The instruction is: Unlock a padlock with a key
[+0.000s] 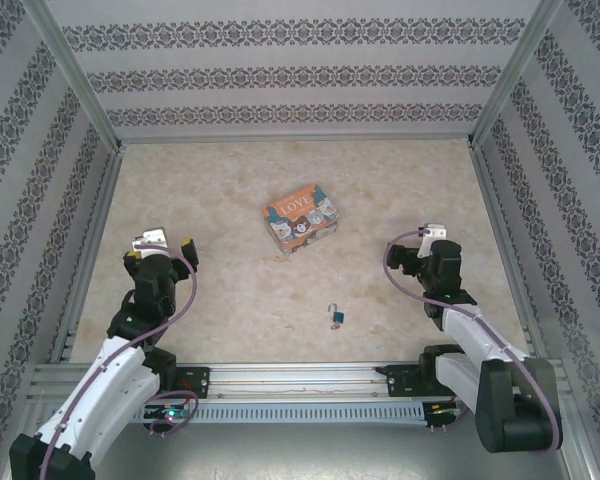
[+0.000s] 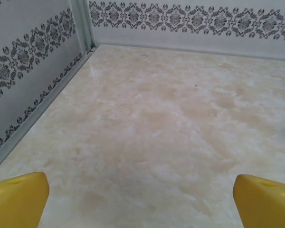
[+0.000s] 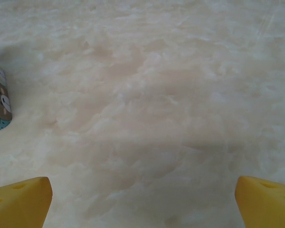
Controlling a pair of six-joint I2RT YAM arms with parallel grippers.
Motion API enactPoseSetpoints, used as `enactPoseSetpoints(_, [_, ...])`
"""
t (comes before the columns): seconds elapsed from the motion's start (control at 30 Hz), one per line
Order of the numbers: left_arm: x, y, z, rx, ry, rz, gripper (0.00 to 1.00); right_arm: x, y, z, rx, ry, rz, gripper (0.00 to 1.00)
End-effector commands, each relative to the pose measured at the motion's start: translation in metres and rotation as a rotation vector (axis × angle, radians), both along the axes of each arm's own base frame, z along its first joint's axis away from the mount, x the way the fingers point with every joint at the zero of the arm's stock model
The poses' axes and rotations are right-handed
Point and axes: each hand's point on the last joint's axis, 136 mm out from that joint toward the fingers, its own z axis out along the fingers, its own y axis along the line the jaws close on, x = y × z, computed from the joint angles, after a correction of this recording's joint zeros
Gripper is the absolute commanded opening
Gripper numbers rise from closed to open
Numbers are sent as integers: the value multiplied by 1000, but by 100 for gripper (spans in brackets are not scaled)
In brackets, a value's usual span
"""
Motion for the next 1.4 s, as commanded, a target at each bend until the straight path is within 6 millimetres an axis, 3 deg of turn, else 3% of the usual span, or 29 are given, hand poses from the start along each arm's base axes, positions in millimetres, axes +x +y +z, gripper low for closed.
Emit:
enactPoseSetpoints(0.0, [4,9,9,12,-48,45,99,16,1,24,-21,-137,33,98])
enactPoseSetpoints(0.5, [17,13,-14,61,21,53,99,50,3,43,-83,-327,79,98])
enactPoseSetpoints(0.87, [30,11,-33,26,37,20,99,64,3,14,-65,-304,93,98])
enactPoseSetpoints(1.17, [40,6,-42,1,51,-20,99,84,-2,13,-46,-223,78,98])
enactPoseSetpoints(1.37, [49,5,-50,-5,35,-35,99,84,-6,12,-48,-228,52,98])
